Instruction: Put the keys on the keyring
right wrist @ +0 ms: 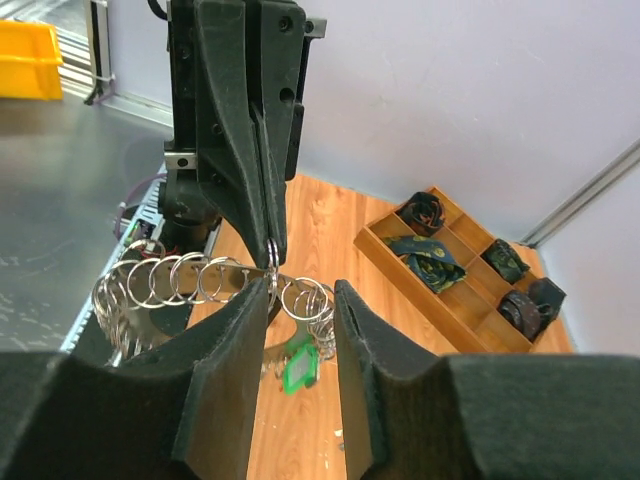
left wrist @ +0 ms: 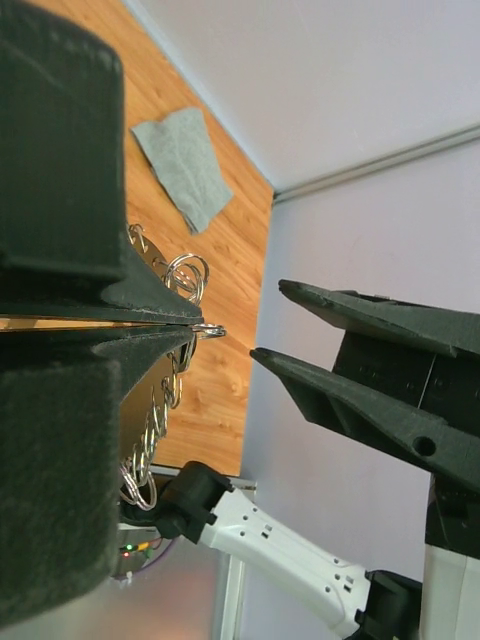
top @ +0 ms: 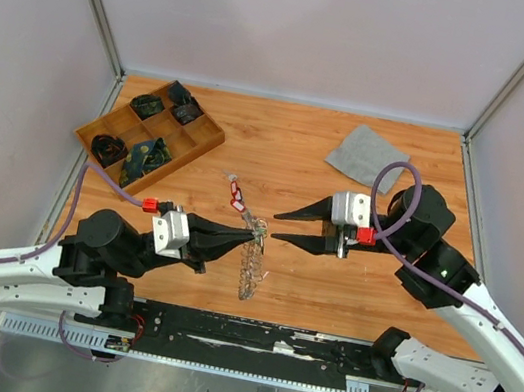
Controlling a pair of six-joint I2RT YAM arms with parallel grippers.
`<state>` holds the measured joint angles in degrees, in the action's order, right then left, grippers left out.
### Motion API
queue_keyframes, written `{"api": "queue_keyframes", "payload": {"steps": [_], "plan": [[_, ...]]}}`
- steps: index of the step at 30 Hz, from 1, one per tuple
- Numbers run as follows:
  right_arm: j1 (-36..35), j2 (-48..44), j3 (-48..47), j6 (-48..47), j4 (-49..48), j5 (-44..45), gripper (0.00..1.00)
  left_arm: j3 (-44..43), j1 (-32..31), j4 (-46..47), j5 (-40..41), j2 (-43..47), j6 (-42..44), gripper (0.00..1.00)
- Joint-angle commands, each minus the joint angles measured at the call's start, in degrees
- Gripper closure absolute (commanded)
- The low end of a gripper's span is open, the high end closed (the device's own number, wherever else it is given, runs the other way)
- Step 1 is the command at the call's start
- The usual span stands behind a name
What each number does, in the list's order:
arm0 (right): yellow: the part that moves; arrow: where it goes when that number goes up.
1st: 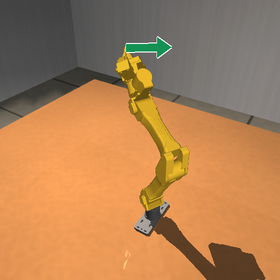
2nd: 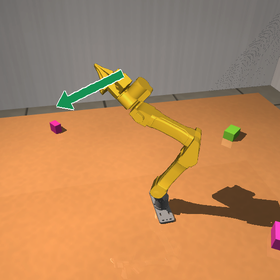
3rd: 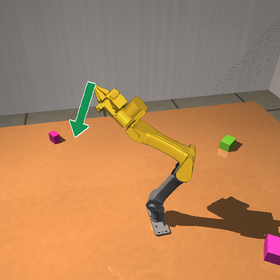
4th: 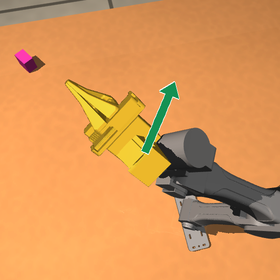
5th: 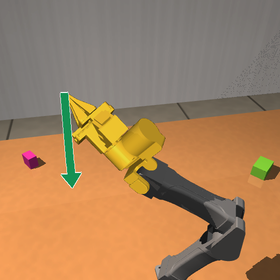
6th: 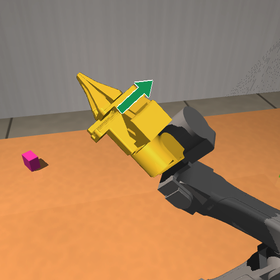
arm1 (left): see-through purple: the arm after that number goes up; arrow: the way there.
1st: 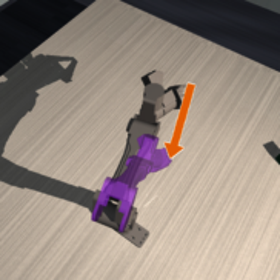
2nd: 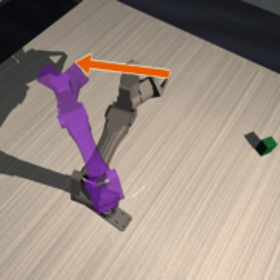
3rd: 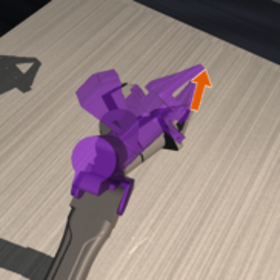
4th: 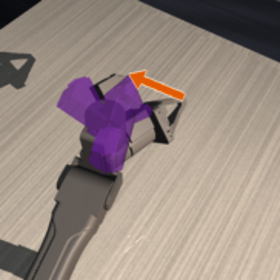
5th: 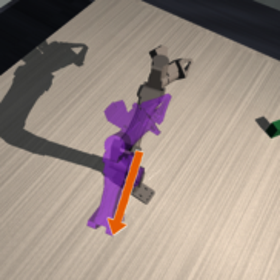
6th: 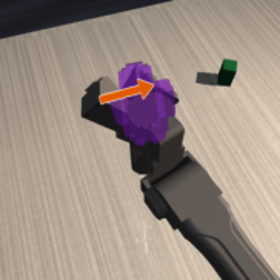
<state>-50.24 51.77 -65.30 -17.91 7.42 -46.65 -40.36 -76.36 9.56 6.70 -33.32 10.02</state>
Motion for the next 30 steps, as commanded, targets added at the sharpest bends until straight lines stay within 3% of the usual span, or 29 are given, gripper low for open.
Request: {"api": "queue_keyframes", "payload": {"steps": [1, 15, 24, 30], "plan": [[-1.86, 0.75, 0.44, 6.31, -5.34, -3.4, 0.67, 0.05, -0.37, 2.21, -2.16, 1.15, -1.15, 0.99], [-3.42, 2.54, 1.14, 9.48, -5.41, -6.91, 0.77, -0.25, -0.37, 3.35, -3.01, 1.33, -0.62, 0.99], [-3.58, 2.19, 1.78, 8.42, -4.87, -4.92, 0.69, -0.42, -0.37, 3.46, -4.65, 1.33, -0.38, 0.99], [-3.66, 1.97, 1.93, 7.91, -4.79, -3.74, 0.7, -0.42, -0.37, 3.44, -4.99, 1.59, -0.22, 1.0]]}}
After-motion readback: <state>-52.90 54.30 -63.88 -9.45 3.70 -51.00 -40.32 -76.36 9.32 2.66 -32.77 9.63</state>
